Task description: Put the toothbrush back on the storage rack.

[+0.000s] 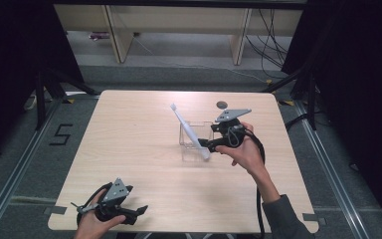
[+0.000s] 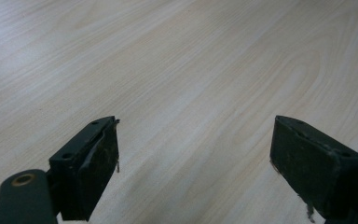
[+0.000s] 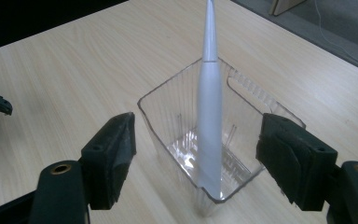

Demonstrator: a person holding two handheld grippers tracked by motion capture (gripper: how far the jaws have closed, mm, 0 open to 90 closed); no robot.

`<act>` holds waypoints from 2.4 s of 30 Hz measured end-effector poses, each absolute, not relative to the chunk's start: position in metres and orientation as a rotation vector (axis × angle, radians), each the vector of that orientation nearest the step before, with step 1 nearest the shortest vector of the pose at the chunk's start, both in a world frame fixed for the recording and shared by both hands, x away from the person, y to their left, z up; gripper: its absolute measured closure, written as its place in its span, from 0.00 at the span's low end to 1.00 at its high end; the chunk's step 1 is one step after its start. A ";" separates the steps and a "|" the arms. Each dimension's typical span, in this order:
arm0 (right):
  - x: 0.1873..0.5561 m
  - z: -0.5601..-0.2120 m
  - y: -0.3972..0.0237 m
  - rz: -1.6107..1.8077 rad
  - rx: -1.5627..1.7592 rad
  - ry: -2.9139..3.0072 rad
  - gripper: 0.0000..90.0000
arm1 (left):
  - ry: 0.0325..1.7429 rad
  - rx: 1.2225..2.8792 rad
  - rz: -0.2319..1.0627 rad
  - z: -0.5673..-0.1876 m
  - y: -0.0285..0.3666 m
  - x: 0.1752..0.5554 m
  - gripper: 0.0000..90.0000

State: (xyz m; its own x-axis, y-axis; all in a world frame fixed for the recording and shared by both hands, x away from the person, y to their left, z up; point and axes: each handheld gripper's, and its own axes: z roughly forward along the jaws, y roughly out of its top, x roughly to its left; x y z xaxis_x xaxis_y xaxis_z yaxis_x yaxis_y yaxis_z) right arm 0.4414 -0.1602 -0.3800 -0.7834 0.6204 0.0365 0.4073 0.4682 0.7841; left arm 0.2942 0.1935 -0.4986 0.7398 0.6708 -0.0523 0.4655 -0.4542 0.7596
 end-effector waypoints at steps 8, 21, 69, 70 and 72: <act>0.437 -0.382 -0.173 1.204 0.882 2.446 0.31 | 0.853 2.133 0.325 -0.498 0.194 0.294 0.16; 0.423 -0.385 -0.187 1.194 0.910 2.429 0.31 | 0.858 2.129 0.322 -0.499 0.194 0.294 0.16; 0.387 -0.440 -0.224 1.209 1.053 2.410 0.26 | 0.857 2.125 0.321 -0.500 0.192 0.294 0.16; 0.385 -0.441 -0.224 1.204 1.068 2.417 0.26 | 0.851 2.137 0.324 -0.500 0.193 0.294 0.16; 0.385 -0.445 -0.225 1.207 1.020 2.413 0.26 | 0.855 2.124 0.322 -0.500 0.192 0.294 0.16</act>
